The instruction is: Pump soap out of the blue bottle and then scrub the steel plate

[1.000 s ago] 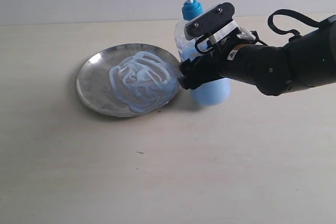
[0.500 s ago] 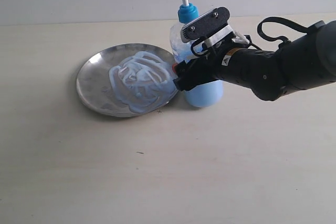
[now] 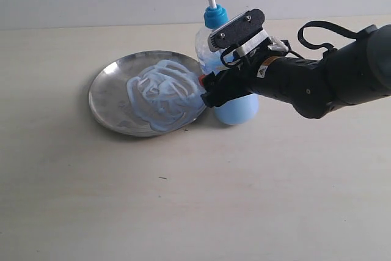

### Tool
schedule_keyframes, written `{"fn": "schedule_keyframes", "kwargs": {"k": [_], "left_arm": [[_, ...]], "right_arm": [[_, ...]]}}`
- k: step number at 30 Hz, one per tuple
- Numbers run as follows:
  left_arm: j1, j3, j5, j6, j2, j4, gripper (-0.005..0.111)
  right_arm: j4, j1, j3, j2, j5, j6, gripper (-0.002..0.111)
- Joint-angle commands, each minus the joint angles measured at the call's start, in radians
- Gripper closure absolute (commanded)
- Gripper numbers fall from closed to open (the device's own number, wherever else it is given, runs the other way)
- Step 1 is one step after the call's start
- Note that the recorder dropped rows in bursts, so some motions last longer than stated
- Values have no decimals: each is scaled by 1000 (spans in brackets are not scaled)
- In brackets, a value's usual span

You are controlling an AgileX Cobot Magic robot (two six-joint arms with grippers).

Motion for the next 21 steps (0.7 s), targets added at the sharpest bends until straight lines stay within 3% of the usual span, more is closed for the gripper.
{"fn": "schedule_keyframes", "kwargs": {"k": [1,21], "left_arm": [[-1,4,-17,4,-6,4,107],[-1,4,-19,4,-6,4,107]], "right_arm": [[-12,-5,-18,-16,-103,0,108],[-2,-5,-18,-16,-123,0,108]]}}
